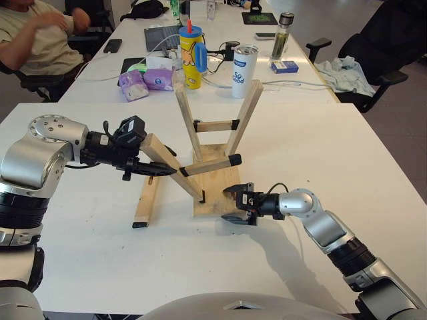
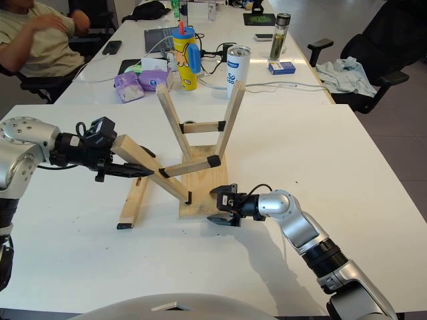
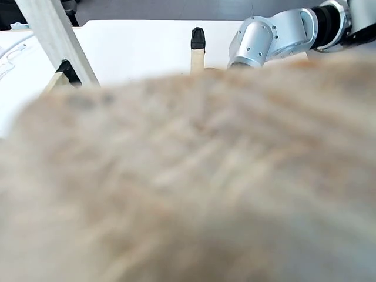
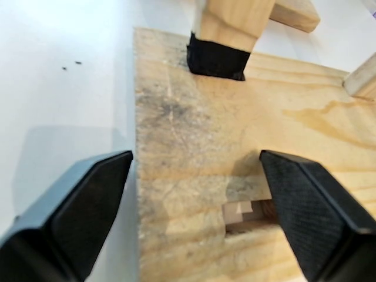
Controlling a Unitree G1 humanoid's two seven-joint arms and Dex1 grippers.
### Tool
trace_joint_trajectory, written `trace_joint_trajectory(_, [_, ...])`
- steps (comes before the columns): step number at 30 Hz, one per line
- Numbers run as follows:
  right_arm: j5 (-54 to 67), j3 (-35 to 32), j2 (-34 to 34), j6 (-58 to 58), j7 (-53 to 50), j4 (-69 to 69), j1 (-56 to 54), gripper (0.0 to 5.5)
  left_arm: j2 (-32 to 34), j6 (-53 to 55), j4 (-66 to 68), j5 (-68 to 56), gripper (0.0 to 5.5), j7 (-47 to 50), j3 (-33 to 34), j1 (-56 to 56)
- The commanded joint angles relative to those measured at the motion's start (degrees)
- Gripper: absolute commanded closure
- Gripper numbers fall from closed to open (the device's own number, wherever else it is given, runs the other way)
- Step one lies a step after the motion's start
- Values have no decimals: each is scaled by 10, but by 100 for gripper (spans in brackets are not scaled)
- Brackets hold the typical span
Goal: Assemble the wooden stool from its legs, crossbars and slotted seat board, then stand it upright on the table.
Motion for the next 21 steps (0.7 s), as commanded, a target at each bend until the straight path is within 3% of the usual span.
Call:
trace_joint_trajectory(1, [-13, 11, 0, 20, 10, -1, 17, 149, -2, -8, 10, 55, 344, -7, -47, -14])
trace_joint_trajectory(13, [-24, 13, 13, 38, -3, -6, 26, 149, -75, 11, -40, 28, 344, 70, -40, 62])
trace_joint_trajectory(21, [-23, 12, 20, 44, -11, -10, 34, 149, -100, -75, 24, 72, 344, 98, -57, 147])
